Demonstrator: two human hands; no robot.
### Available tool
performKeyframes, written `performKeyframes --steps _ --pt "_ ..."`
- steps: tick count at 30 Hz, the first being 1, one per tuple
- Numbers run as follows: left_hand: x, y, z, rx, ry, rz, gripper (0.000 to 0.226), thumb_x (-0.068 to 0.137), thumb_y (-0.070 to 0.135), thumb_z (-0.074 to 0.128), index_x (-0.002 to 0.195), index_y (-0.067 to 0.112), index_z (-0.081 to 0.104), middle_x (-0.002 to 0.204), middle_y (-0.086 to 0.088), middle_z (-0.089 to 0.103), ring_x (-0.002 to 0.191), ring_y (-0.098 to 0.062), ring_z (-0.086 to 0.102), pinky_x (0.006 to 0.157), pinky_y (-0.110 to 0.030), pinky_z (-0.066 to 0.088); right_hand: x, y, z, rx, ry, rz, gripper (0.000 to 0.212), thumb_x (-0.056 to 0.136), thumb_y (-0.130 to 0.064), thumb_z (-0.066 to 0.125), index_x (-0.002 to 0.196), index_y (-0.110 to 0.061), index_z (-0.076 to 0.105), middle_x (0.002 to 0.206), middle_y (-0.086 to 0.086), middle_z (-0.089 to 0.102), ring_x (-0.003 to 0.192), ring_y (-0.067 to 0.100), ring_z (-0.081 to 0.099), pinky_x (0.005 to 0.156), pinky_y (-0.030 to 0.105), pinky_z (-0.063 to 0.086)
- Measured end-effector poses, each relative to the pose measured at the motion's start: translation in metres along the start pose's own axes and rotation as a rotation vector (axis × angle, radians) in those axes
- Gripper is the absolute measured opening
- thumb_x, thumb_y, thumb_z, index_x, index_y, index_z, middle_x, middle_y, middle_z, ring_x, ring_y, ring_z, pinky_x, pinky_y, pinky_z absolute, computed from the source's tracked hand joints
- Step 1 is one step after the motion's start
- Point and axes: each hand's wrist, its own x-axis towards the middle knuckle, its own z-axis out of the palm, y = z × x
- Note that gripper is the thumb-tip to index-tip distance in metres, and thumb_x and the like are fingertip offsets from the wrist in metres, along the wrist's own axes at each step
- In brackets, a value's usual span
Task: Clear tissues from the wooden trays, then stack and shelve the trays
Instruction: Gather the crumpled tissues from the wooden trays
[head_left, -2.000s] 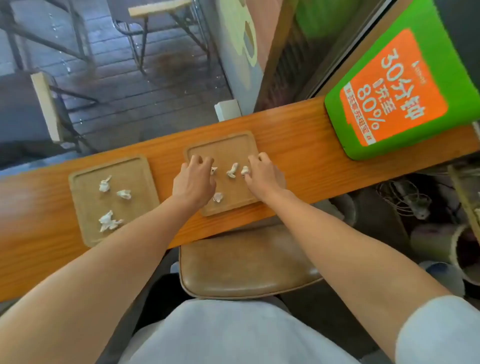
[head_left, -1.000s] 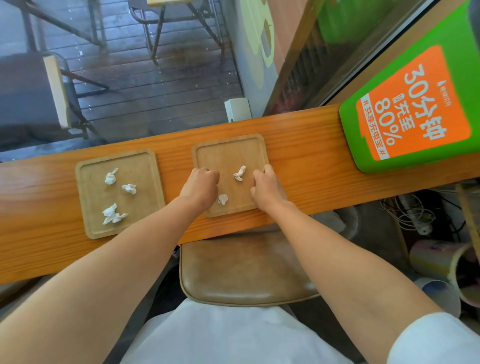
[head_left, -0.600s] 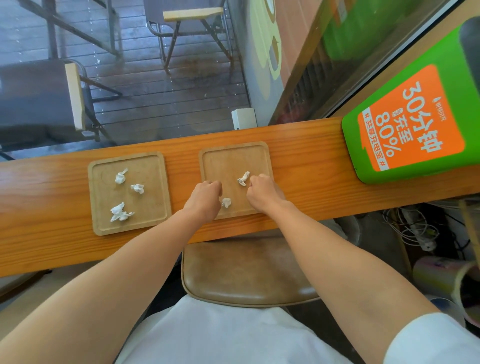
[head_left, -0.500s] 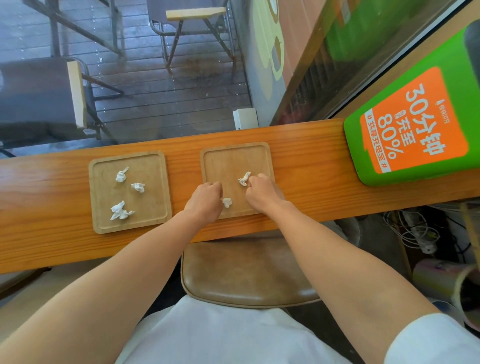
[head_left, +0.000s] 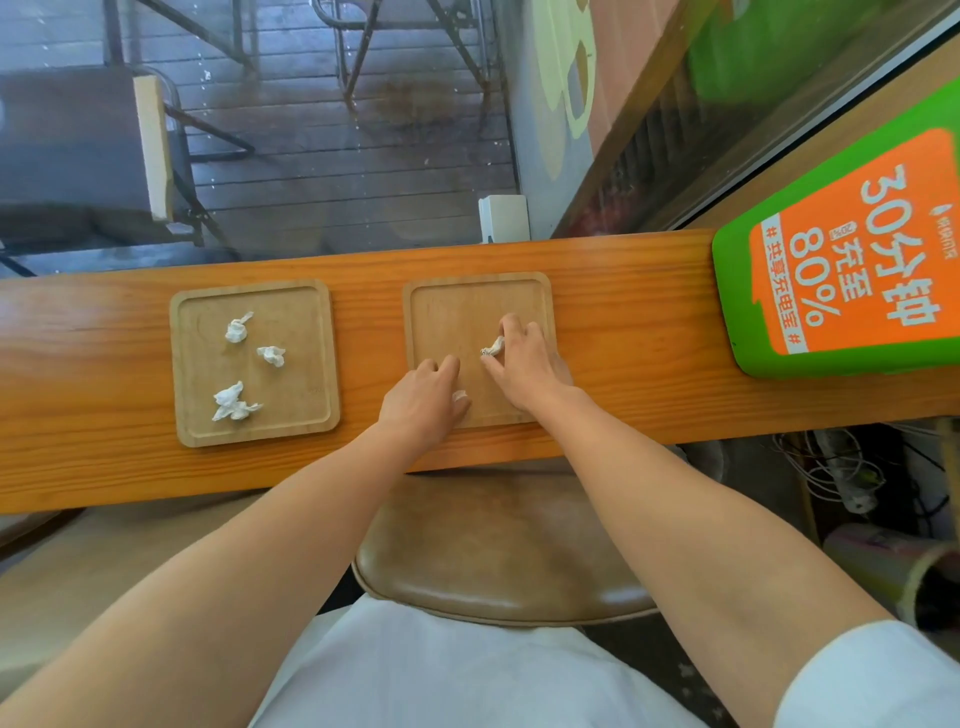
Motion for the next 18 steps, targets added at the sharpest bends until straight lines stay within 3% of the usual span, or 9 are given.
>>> performKeyframes --steps 4,9,12,15,18 --pt "0.001 0.004 -0.001 -0.012 -0.013 0.028 0.021 0.096 0.028 0.053 0.109 0.013 0.046 0.100 -0.012 0.055 0.085 -0.035 0.058 0.066 -0.046 0.053 0.002 -0.001 0.004 -0.025 -0.039 -0.017 0.037 0.096 -0.039 0.050 0.124 -0.018 0.038 0.111 0.012 0.050 0.094 0.030 0.054 0.073 0.041 0.047" --pt "0.001 0.007 -0.006 0.024 -0.055 0.064 0.007 0.098 0.014 0.046 0.101 0.009 0.050 0.094 -0.013 0.059 0.081 -0.034 0.059 0.069 -0.046 0.054 0.001 -0.006 0.005 -0.022 -0.100 -0.024 0.016 0.100 -0.020 0.038 0.112 -0.012 0.044 0.105 0.015 0.058 0.084 0.032 0.057 0.065 0.041 0.048" --pt "0.001 0.005 -0.008 0.014 -0.089 0.052 0.011 0.097 0.014 0.047 0.099 0.006 0.054 0.095 -0.013 0.060 0.083 -0.032 0.059 0.072 -0.044 0.053 -0.004 -0.007 0.004 -0.005 -0.154 -0.030 0.015 0.099 -0.014 0.033 0.109 -0.011 0.045 0.098 0.014 0.061 0.077 0.028 0.057 0.060 0.039 0.048" --pt "0.000 0.003 -0.013 -0.012 -0.098 0.019 0.018 0.095 0.016 0.050 0.101 0.003 0.061 0.101 -0.014 0.061 0.088 -0.031 0.058 0.079 -0.044 0.053 -0.007 -0.008 0.002 0.026 -0.189 -0.001 0.026 0.098 -0.013 0.033 0.119 -0.009 0.046 0.102 0.013 0.058 0.079 0.027 0.055 0.059 0.036 0.041" --pt "-0.003 0.002 -0.019 -0.040 -0.100 -0.013 0.020 0.094 0.015 0.053 0.099 0.002 0.067 0.100 -0.014 0.063 0.088 -0.030 0.060 0.078 -0.042 0.056 -0.009 -0.012 -0.002 0.020 -0.206 0.015 0.015 0.096 -0.010 0.034 0.104 -0.012 0.047 0.101 0.012 0.057 0.074 0.023 0.053 0.056 0.034 0.039"
